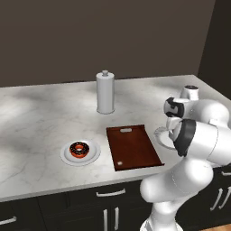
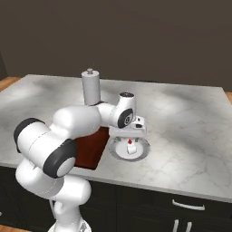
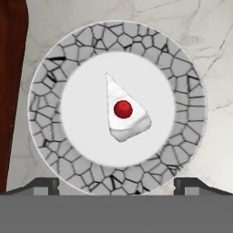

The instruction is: Move the dessert items from the plates to the tray.

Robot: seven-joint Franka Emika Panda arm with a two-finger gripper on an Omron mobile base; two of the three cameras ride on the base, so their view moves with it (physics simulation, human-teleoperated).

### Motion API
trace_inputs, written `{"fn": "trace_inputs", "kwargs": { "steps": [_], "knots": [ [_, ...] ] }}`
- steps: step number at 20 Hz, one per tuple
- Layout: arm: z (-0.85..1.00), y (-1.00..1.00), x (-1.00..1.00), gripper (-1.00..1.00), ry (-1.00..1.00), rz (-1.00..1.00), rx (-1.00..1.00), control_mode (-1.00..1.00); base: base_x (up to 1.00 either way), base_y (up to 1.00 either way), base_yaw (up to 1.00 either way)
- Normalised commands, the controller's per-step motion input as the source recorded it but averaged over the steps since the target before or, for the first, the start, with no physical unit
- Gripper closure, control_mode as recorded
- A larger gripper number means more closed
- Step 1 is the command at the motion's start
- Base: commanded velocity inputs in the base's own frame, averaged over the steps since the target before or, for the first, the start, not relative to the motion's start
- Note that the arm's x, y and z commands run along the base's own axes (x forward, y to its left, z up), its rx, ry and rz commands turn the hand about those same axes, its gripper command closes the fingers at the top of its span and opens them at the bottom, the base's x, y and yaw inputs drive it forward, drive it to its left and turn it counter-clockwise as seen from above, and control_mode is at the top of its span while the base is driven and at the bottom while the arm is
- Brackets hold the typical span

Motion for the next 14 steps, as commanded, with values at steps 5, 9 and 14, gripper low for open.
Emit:
{"fn": "trace_inputs", "kwargs": {
  "steps": [5, 9, 14],
  "knots": [
    [-0.22, 0.00, 0.08, -1.00, -0.04, 0.00, 0.00, -1.00, 0.00, 0.00, 0.00],
    [-0.20, -0.02, 0.03, -1.00, -0.06, 0.00, 0.00, -1.00, 0.00, 0.00, 0.00],
    [-0.19, -0.02, 0.00, -1.00, -0.07, 0.00, 0.00, -1.00, 0.00, 0.00, 0.00]
  ]
}}
